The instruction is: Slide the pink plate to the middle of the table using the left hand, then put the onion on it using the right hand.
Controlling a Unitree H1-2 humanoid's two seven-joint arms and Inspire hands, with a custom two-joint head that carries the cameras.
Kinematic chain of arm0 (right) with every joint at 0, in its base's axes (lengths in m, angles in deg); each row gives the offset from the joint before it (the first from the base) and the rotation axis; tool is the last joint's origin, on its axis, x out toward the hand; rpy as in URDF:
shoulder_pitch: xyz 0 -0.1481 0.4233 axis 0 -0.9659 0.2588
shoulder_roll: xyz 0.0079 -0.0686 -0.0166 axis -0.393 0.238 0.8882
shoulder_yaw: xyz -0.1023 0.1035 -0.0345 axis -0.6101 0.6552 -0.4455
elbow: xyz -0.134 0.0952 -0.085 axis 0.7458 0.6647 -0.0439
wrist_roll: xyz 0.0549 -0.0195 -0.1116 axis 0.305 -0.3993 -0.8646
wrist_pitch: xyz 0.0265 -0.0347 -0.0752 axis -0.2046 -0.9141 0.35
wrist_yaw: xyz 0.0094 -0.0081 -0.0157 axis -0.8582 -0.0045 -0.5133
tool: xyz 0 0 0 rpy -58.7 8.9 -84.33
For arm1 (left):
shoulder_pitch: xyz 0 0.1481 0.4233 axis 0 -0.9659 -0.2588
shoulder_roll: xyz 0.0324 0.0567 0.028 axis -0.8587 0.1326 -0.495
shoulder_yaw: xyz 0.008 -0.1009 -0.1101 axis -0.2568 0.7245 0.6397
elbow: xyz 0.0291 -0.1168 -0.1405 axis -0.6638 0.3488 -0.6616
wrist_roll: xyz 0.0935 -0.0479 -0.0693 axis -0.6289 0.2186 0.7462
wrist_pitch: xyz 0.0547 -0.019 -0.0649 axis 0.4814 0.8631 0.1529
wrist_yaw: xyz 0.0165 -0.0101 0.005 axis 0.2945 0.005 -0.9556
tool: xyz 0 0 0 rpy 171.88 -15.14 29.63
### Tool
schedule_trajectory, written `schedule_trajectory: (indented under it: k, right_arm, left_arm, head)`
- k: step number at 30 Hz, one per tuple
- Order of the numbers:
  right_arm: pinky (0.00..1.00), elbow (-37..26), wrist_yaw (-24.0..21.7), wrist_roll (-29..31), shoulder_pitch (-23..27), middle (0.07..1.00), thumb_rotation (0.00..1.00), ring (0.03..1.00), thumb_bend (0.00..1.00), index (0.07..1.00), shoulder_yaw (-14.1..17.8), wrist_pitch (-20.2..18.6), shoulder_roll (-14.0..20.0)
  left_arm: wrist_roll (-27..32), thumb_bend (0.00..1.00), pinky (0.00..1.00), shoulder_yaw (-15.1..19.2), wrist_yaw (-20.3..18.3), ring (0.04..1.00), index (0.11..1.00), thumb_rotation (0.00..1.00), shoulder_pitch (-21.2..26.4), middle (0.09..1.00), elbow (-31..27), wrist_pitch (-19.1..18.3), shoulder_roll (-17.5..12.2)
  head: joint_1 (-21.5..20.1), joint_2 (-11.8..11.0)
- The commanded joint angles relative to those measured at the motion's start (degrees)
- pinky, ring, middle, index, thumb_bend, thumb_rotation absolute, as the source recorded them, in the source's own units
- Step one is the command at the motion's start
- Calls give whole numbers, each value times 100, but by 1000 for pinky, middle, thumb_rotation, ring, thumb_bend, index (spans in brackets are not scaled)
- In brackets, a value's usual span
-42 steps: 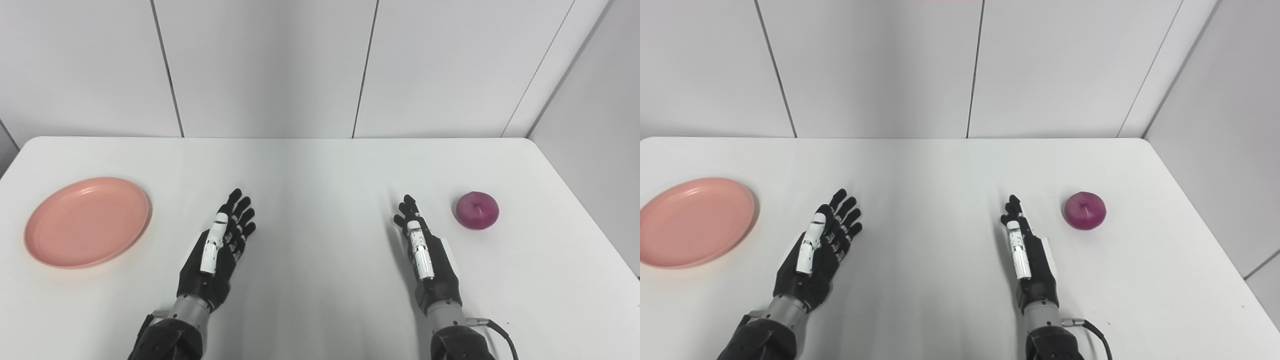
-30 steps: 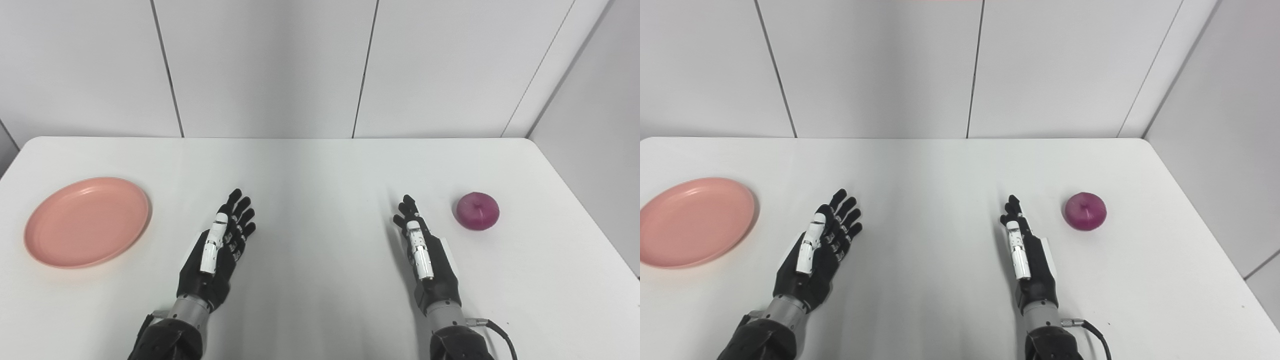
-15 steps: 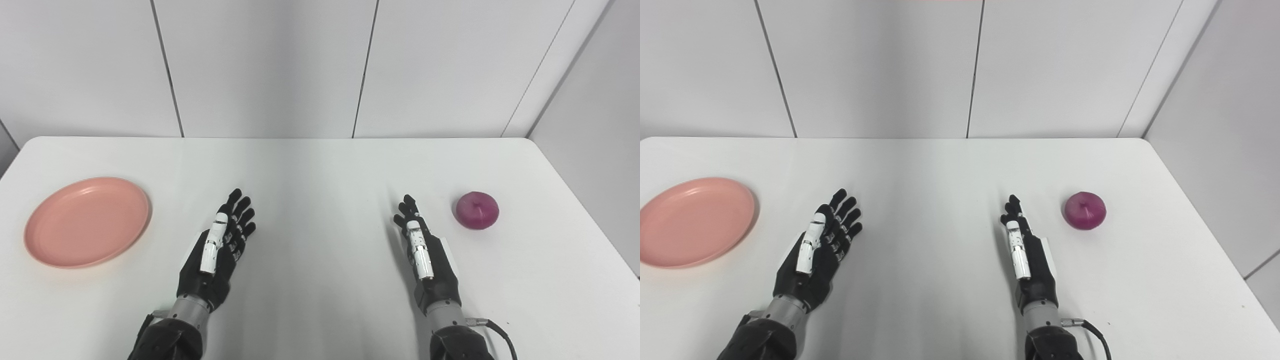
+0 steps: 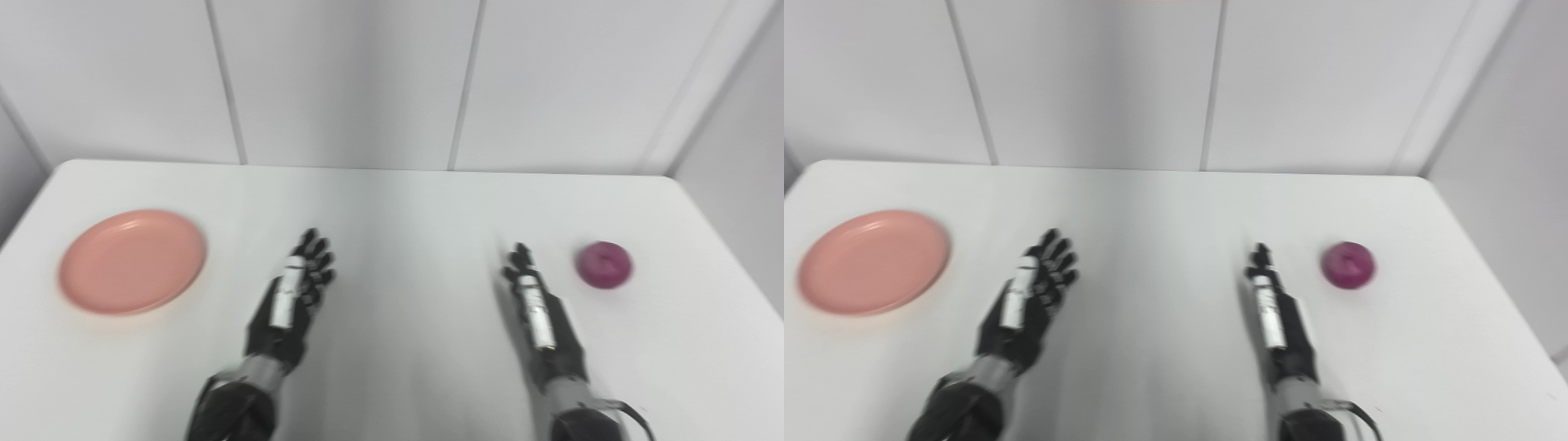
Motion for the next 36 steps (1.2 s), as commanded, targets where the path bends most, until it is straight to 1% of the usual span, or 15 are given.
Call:
schedule_trajectory:
  k: [1,2,3,4,8,11,12,14,17,18,21,23,29,33,36]
  right_arm:
    - [1000,-174,-114,139,-8,999,1000,986,146,1000,74,63,87]
    - [1000,-168,-122,172,-8,1000,1000,991,138,1000,103,65,125]
    - [1000,-173,-126,201,-10,1000,1000,992,136,1000,122,62,148]
    - [1000,-151,-140,233,-8,1000,1000,995,136,1000,143,82,180]
    - [1000,-38,-197,288,29,1000,1000,1000,123,1000,194,209,325]
    - [1000,-36,-168,336,77,1000,1000,1000,107,1000,246,124,342]
    - [1000,-27,-171,391,103,1000,1000,1000,112,1000,283,64,345]
    - [1000,46,-214,483,150,1000,1000,1000,133,1000,336,78,376]
    - [1000,152,-205,492,185,986,1000,973,218,990,379,131,414]
    - [991,174,-197,488,189,970,1000,954,241,974,386,125,424]
    - [955,326,-209,461,211,950,1000,931,227,955,400,289,480]
    - [853,368,-214,445,211,917,980,893,267,914,399,360,510]
    - [694,644,-229,473,253,868,893,836,299,857,441,657,549]
    - [624,688,-208,509,274,849,858,810,265,833,469,670,521]
    - [581,678,-207,492,259,839,851,799,278,819,455,650,519]
  left_arm:
    - [-96,422,1000,-91,75,999,1000,1000,-36,1000,140,-15,149]
    - [-118,422,1000,-117,84,1000,1000,1000,-20,1000,195,8,197]
    - [-147,421,1000,-136,102,1000,1000,1000,-11,1000,220,5,243]
    - [-189,419,1000,-154,126,1000,1000,1000,5,1000,264,16,292]
    - [-383,426,1000,-241,257,1000,1000,1000,77,1000,441,68,465]
    - [-477,420,1000,-306,334,1000,1000,1000,137,1000,568,128,559]
    - [-512,415,1000,-332,372,1000,1000,1000,169,1000,636,173,599]
    - [-554,407,1000,-377,416,998,1000,1000,229,1000,772,305,662]
    - [-554,394,994,-394,455,990,1000,1000,319,1000,1028,573,745]
    - [-553,385,982,-397,477,978,1000,1000,346,998,1104,643,765]
    - [-530,374,974,-406,525,969,1000,1000,434,994,1344,859,805]
    - [-496,369,973,-405,554,965,998,1000,467,993,1426,888,841]
    - [-541,367,973,-459,662,970,1000,1000,513,997,1621,1071,868]
    - [-502,361,980,-470,697,970,1000,1000,544,997,1701,1139,873]
    - [-500,361,979,-493,715,968,1000,1000,546,995,1708,1138,852]
  head:
    - [132,-25]
    - [384,-100]
    - [384,-100]
    - [637,-177]
    - [1252,-370]
    - [1473,-457]
    - [1737,-573]
    - [1947,-657]
    - [2338,-820]
    - [2338,-820]
    - [2515,-952]
    - [2548,-984]
    - [2666,-1074]
    - [2669,-1083]
    - [2623,-1119]
